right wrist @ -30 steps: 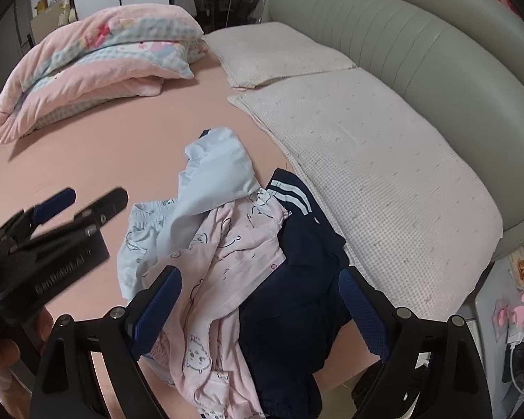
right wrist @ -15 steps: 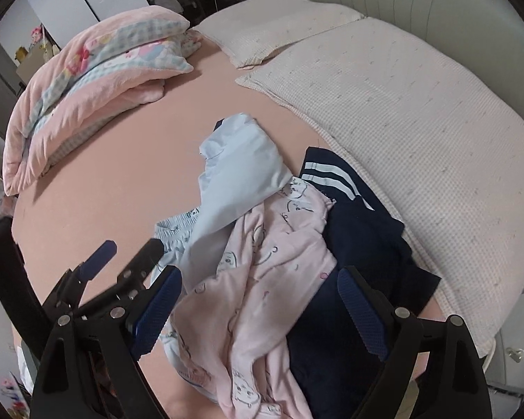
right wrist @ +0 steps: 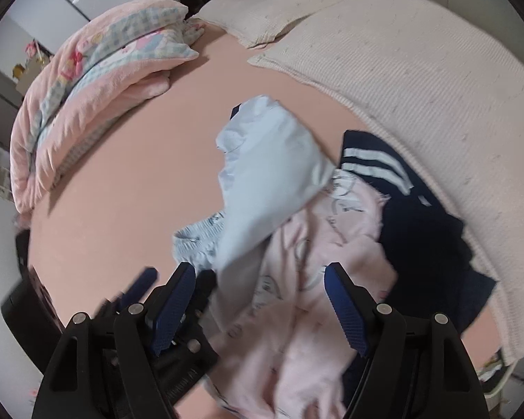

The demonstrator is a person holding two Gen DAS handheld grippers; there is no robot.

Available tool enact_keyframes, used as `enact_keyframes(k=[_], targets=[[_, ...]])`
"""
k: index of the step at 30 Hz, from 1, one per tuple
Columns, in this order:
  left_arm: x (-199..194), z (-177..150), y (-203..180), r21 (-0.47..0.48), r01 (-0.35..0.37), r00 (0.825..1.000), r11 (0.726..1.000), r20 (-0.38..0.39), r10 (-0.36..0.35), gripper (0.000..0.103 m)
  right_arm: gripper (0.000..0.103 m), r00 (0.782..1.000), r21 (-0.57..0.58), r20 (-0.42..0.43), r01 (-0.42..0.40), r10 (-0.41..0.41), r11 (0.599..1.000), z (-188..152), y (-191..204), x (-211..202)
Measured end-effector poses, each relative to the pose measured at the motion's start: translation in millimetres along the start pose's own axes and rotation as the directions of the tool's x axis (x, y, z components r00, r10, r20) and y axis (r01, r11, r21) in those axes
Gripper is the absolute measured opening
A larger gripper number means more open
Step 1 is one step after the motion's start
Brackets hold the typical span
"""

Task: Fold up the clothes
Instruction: 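Grasp the white navy-trimmed shirt with the right tool while the left tool approaches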

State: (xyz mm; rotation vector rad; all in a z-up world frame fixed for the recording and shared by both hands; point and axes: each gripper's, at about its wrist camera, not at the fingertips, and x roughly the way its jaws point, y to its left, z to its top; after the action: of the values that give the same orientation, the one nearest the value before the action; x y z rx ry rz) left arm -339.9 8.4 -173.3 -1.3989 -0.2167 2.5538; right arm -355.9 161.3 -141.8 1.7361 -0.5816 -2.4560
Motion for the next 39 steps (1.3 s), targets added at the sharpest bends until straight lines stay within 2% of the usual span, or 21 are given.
enact_keyframes(k=[8, 19, 22, 24, 26, 31, 34, 39], targets=[[4.5, -4.4, 7.8, -0.018, 0.022, 1.0, 1.0, -0.013, -0.022, 0.08, 0.075, 0.998, 0.061, 0.005, -0.07, 0.07, 0.996, 8.8, 6.2, 19.7], [4.3, -4.8, 7.3, -0.006, 0.039, 0.999, 0.999, -0.005, -0.039, 0.08, 0.054, 0.976, 0.189, -0.034, -0.205, 0.215, 0.96, 12.9, 0.8, 55.6], [3.9, -5.2, 8.2, -0.009, 0.064, 0.998, 0.998, -0.001, -0.064, 0.08, 0.047, 0.977, 0.21, -0.043, -0.194, 0.207, 0.958, 17.5, -2.4, 65.0], [5.3, -5.8, 7.3, -0.009, 0.088, 0.996, 0.996, -0.007, -0.088, 0.08, 0.038, 0.984, 0.209, -0.046, -0.161, 0.174, 0.965, 18.9, -4.7, 70.1], [6.6, -6.4, 6.5, -0.009, 0.112, 0.994, 0.994, -0.014, -0.112, 0.08, 0.025, 0.987, 0.213, -0.048, -0.143, 0.156, 0.967, 19.1, -9.1, 74.6], [9.9, -7.9, 4.3, -0.009, 0.171, 0.985, 0.985, -0.029, -0.171, 0.08, 0.019, 0.979, 0.236, -0.042, -0.186, 0.201, 0.954, 18.8, -21.4, 79.0], [11.9, -8.8, 3.0, -0.01, 0.206, 0.978, 0.978, -0.038, -0.206, 0.08, 0.016, 0.983, 0.191, -0.039, -0.168, 0.178, 0.967, 19.9, -17.9, 74.2], [22.0, -14.3, -5.9, 0.018, 0.186, 0.981, 0.982, -0.059, -0.185, 0.08, 0.014, 0.989, 0.116, -0.032, -0.139, 0.143, 0.984, 21.6, -9.3, 67.4]])
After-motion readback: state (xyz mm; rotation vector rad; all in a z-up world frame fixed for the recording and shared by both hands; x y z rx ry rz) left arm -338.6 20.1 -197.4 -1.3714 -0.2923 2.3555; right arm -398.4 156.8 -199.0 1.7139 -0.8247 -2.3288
